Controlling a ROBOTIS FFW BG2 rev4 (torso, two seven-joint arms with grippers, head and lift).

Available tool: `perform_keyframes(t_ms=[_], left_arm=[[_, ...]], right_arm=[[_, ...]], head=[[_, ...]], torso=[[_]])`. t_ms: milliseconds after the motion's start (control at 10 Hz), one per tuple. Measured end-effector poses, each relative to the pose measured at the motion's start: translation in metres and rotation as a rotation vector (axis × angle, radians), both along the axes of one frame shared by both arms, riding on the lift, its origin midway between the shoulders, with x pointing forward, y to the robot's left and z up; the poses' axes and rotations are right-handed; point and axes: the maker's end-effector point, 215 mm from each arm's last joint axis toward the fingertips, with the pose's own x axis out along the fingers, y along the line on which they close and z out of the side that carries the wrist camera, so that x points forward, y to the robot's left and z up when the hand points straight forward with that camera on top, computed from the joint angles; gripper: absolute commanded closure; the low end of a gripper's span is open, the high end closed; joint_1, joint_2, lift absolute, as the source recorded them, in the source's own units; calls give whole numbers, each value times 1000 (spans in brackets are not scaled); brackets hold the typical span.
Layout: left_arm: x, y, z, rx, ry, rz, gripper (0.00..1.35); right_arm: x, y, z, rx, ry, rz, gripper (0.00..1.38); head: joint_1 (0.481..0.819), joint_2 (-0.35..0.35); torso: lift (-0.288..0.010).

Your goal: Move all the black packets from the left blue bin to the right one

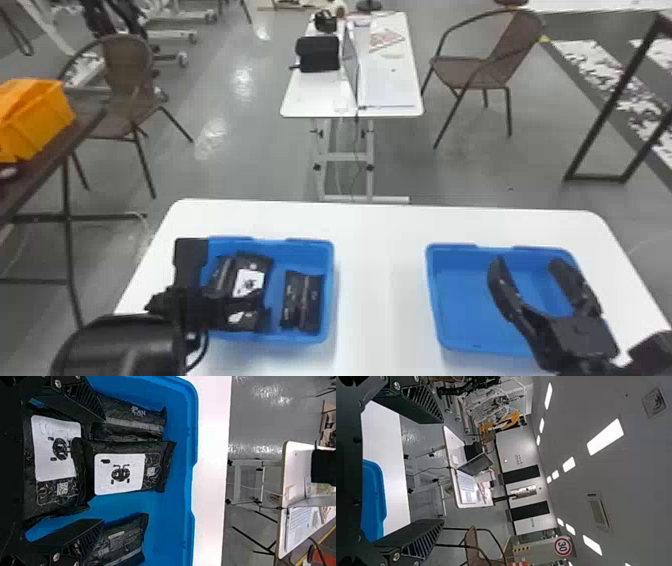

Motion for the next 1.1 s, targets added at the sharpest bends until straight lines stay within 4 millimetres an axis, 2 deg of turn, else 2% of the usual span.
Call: perform_keyframes(t_ms=[300, 900, 1000, 1100], left_arm=[[16, 2, -11, -1, 12, -18, 122], [28, 3, -37, 9, 80, -46, 145], [30, -1, -40, -9, 82, -51, 222], [32, -7, -42, -35, 81, -59, 456]], right_arm=[[0, 1, -3, 7, 5, 3, 128], [0, 2, -7, 21, 11, 6, 130], [0, 1, -8, 22, 13, 5, 133], [0, 1, -9, 25, 14, 5, 133]], head=[[695, 67], [695, 69], [695, 67], [695, 60]], torso=[[0], [0], [0], [0]])
